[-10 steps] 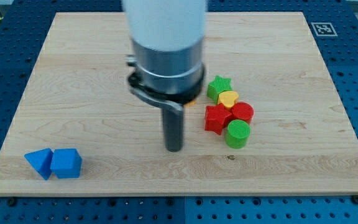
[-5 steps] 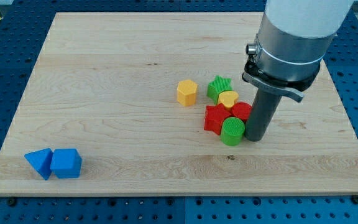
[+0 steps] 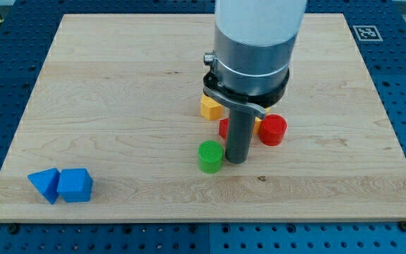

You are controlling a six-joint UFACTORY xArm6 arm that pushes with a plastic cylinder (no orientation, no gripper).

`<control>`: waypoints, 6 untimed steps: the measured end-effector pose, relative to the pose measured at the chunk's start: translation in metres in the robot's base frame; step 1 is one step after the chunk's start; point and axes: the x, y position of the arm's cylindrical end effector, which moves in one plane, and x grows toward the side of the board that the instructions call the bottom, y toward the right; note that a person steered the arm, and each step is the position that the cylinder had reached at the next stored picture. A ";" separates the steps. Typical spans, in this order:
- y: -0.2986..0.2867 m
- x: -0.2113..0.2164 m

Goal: Drag the green circle to the top of blue blocks

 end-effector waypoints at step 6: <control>-0.186 -0.030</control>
